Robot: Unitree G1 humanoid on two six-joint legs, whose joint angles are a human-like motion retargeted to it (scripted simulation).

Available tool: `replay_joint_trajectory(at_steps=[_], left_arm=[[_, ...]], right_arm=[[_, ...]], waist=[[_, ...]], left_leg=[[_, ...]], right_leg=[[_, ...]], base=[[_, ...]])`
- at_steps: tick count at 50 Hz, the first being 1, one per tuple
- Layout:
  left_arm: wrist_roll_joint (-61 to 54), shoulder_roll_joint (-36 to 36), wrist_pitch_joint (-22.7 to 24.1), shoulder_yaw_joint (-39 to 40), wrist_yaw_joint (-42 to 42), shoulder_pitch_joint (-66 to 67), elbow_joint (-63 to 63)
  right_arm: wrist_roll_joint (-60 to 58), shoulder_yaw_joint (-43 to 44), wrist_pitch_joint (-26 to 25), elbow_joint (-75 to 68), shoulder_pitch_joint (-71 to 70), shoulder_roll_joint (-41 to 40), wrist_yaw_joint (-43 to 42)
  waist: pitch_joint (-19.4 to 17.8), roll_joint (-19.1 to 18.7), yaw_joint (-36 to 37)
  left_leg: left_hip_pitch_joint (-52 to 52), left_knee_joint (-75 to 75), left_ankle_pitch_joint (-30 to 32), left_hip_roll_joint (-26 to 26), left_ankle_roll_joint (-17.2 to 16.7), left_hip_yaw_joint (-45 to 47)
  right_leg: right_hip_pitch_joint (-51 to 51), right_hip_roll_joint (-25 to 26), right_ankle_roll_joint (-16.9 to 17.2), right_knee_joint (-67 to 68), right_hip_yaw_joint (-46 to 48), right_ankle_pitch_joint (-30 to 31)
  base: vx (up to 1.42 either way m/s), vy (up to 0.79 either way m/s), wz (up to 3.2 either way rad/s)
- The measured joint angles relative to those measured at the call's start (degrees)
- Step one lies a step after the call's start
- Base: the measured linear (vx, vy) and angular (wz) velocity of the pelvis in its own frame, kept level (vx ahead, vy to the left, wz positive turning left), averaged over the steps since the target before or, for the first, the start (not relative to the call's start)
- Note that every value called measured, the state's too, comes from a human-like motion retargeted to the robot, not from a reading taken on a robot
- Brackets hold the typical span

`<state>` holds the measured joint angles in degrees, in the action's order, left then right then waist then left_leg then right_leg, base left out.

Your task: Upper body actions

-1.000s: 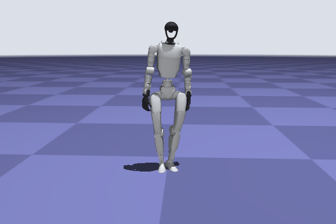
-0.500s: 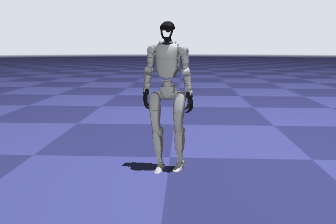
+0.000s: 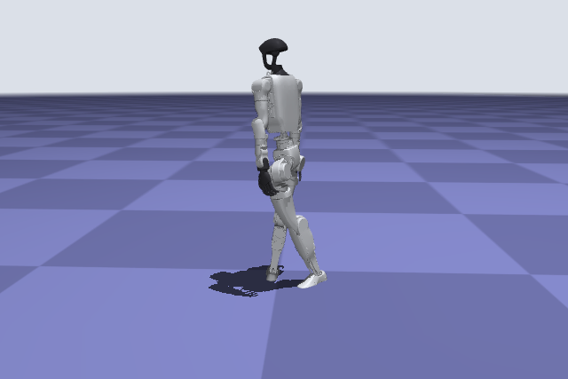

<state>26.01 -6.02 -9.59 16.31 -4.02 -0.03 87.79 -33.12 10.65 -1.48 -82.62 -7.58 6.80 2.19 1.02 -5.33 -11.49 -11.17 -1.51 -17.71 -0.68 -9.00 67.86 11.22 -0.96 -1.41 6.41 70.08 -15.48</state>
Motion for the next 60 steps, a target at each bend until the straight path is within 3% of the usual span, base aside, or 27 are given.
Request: replay_joint_trajectory(at_steps=[2, 3, 6, 8, 10, 12, 15, 18, 22, 27, 28, 30, 32, 37, 40, 44, 47, 53, 56, 60], left_arm=[[0.40, 0.31, -0.22, 0.39, 0.32, 0.31, -1.03], [0.33, 0.48, -0.21, 0.35, 0.48, 0.63, -1.76], [-0.31, 0.75, 0.30, -0.85, 0.69, 1.75, -3.65], [-1.06, 0.85, 0.44, -1.19, 0.94, 1.78, -4.40], [-1.91, 0.54, 0.60, -0.88, 1.31, 1.61, -5.20], [-3.14, -0.03, 1.50, -0.15, 1.09, 1.88, -6.68], [-4.57, -0.43, 2.63, 0.89, 0.25, 0.99, -7.71], [-5.01, -0.12, 1.62, 1.79, 1.06, -0.47, -5.69], [-4.64, -0.01, 1.13, 1.20, 0.69, -1.01, -4.05], [-2.89, 0.11, 1.13, -0.61, 1.42, -1.75, -3.51], [-2.88, 0.18, 1.16, -0.99, 1.42, -1.84, -3.43], [-3.07, 0.46, 1.37, -1.29, 1.44, -1.81, -3.37], [-3.06, 0.81, 1.73, -0.95, 1.16, -0.82, -3.27], [-2.35, 0.76, 0.68, 1.13, -0.06, -1.90, -0.96], [-0.65, -0.08, 0.70, 0.46, 0.55, -2.92, -2.17], [-0.45, -0.06, 1.50, -0.98, 0.53, -1.50, -4.60], [-1.48, -0.14, 1.92, -0.84, -0.14, -2.13, -5.39], [-0.74, 0.27, 1.58, -0.04, -1.47, -2.22, -5.12], [0.21, 0.46, 1.90, -0.57, -2.79, -1.44, -4.16], [1.60, 0.57, 1.80, -1.40, -3.05, -0.82, -2.31]], right_arm=[[1.97, 1.05, -0.43, -0.79, 1.16, 0.41, -0.63], [2.84, 1.54, -0.65, -1.26, 2.02, 0.69, -0.90], [4.26, 3.66, -1.73, -3.63, 4.99, 1.42, -1.33], [4.54, 4.99, -2.99, -5.72, 5.97, 1.32, -1.39], [5.43, 5.60, -3.41, -7.50, 6.56, 0.72, -1.37], [6.16, 4.29, -3.02, -8.46, 6.42, 0.16, -0.62], [3.12, 3.25, -3.55, -7.87, 4.41, -0.81, 0.22], [-0.01, 1.94, -2.75, -5.81, 3.18, -1.16, -0.75], [-1.68, -0.11, -1.63, -4.18, 2.25, -1.33, -1.72], [-2.23, 0.04, -1.29, -3.50, 2.41, -1.71, -0.99], [-1.98, 0.02, -1.23, -3.73, 2.60, -1.66, -0.98], [-1.64, -0.50, -1.30, -4.71, 2.75, -1.37, -0.99], [-2.54, -1.19, -1.86, -6.10, 3.20, -0.78, -0.79], [-1.92, -2.78, -4.15, -9.60, 2.57, -0.52, -2.93], [1.34, -2.43, -2.34, -11.22, 3.06, 0.24, -1.90], [0.01, -0.82, -4.10, -12.55, 5.73, 0.96, -2.07], [0.45, -0.77, -4.23, -12.96, 5.74, 1.32, -2.58], [0.93, -0.18, -3.89, -12.21, 5.59, 1.31, -2.04], [1.39, 0.57, -3.73, -11.60, 5.84, 0.99, -1.97], [1.66, 1.19, -3.41, -10.37, 5.71, 0.87, -1.53]], waist=[[1.37, -1.40, -0.12], [2.27, -1.97, -0.04], [4.45, -2.20, -0.38], [5.35, 1.42, 1.72], [5.16, 7.51, 4.62], [3.40, 12.20, 7.98], [-0.18, 13.63, 10.87], [-0.81, 13.36, 10.11], [-0.68, 12.66, 8.89], [-2.04, 8.94, 12.54], [-2.51, 7.89, 13.27], [-3.54, 6.12, 14.33], [-2.77, 4.91, 11.00], [-0.93, 2.95, 3.78], [-1.26, 3.09, 4.36], [2.17, 3.08, 6.36], [1.80, 3.22, 6.68], [1.52, 2.44, 4.47], [1.67, 2.15, 3.74], [1.48, 1.17, 1.77]], left_leg=[[-1.11, -0.49, 0.21, -0.24, -1.07, 2.10], [-1.58, -0.95, 0.59, -0.34, -0.83, 1.99], [-3.72, -4.32, 6.20, 0.33, 1.05, -0.54], [-4.95, -9.56, 12.86, -0.46, 5.67, -0.10], [-4.71, -18.55, 17.81, -1.16, 13.56, -2.13], [-1.54, -30.52, 18.62, -0.03, 16.43, -7.75], [10.12, -46.05, 14.46, 2.15, 10.86, -23.69], [17.03, -49.61, 10.11, 4.88, 13.32, -28.65], [21.13, -40.08, 5.33, 6.26, 17.03, -29.95], [23.33, -17.20, 6.97, 0.38, 11.40, -45.62], [22.15, -12.80, 7.66, 0.34, 10.53, -46.50], [19.16, -5.69, 18.87, 0.39, 12.08, -45.63], [16.46, -4.65, 15.13, -0.82, 14.36, -46.86], [15.46, -4.69, 13.55, -0.16, 13.67, -43.72], [13.00, -2.73, 13.21, -1.30, 13.07, -42.18], [13.48, -2.84, 12.16, -1.91, 13.17, -41.40], [14.06, -3.95, 11.63, -1.89, 13.17, -42.04], [15.91, -5.81, 12.32, -1.91, 12.19, -48.64], [17.25, -6.85, 13.43, -2.19, 11.31, -53.72], [19.66, -8.64, 15.07, -2.73, 9.87, -61.64]], right_leg=[[1.27, 0.61, -2.35, 0.53, -4.95, 3.44], [2.53, 1.08, -2.96, 1.00, -9.77, 2.08], [2.70, 0.24, -3.94, 0.97, -12.73, 1.61], [2.28, -2.17, -3.62, 0.74, -17.90, 1.47], [2.07, -7.23, -3.40, 1.57, -23.41, 1.79], [1.48, -10.03, -3.87, 2.16, -28.34, 2.35], [0.78, -8.85, -4.85, 1.54, -34.65, 3.68], [0.90, -8.71, -5.08, 0.88, -36.57, 4.89], [1.08, -7.88, -5.26, 0.18, -40.54, 6.31], [-1.12, -1.78, -5.46, -0.58, -47.21, 7.84], [-1.84, -0.21, -5.44, -0.21, -48.80, 7.84], [-3.42, 2.15, -4.85, 0.86, -52.22, 7.71], [-4.23, 2.05, -3.39, 2.44, -52.34, 7.17], [-4.13, 2.40, -2.22, 3.62, -54.03, 7.00], [-4.89, 2.48, -1.85, 3.24, -55.53, 7.46], [-4.05, 1.76, -1.22, 3.38, -55.97, 7.66], [-4.25, 1.45, -0.87, 3.72, -56.02, 7.38], [-5.14, 1.94, -1.52, 4.85, -56.81, 6.18], [-5.09, 3.22, -2.40, 5.68, -62.88, 6.78], [-4.21, 4.96, -0.80, 6.86, -74.82, 8.82]], base=[[0.42, 0.01, -2.15], [0.55, -0.08, -1.56], [0.56, -0.11, -0.98], [0.43, -0.14, -1.67], [0.32, -0.10, -2.27], [0.29, -0.12, -2.77], [0.13, -0.07, -2.41], [0.09, 0.05, -1.53], [0.13, 0.12, -1.36], [0.20, 0.15, -1.97], [0.28, 0.17, -1.86], [0.28, 0.17, -1.54], [0.34, 0.26, -0.48], [0.16, 0.23, -0.59], [0.10, 0.13, -0.47], [0.28, 0.09, -0.22], [0.01, 0.02, 0.09], [0.04, -0.01, 0.86], [0.04, -0.07, 1.44], [-0.01, -0.07, 1.93]])
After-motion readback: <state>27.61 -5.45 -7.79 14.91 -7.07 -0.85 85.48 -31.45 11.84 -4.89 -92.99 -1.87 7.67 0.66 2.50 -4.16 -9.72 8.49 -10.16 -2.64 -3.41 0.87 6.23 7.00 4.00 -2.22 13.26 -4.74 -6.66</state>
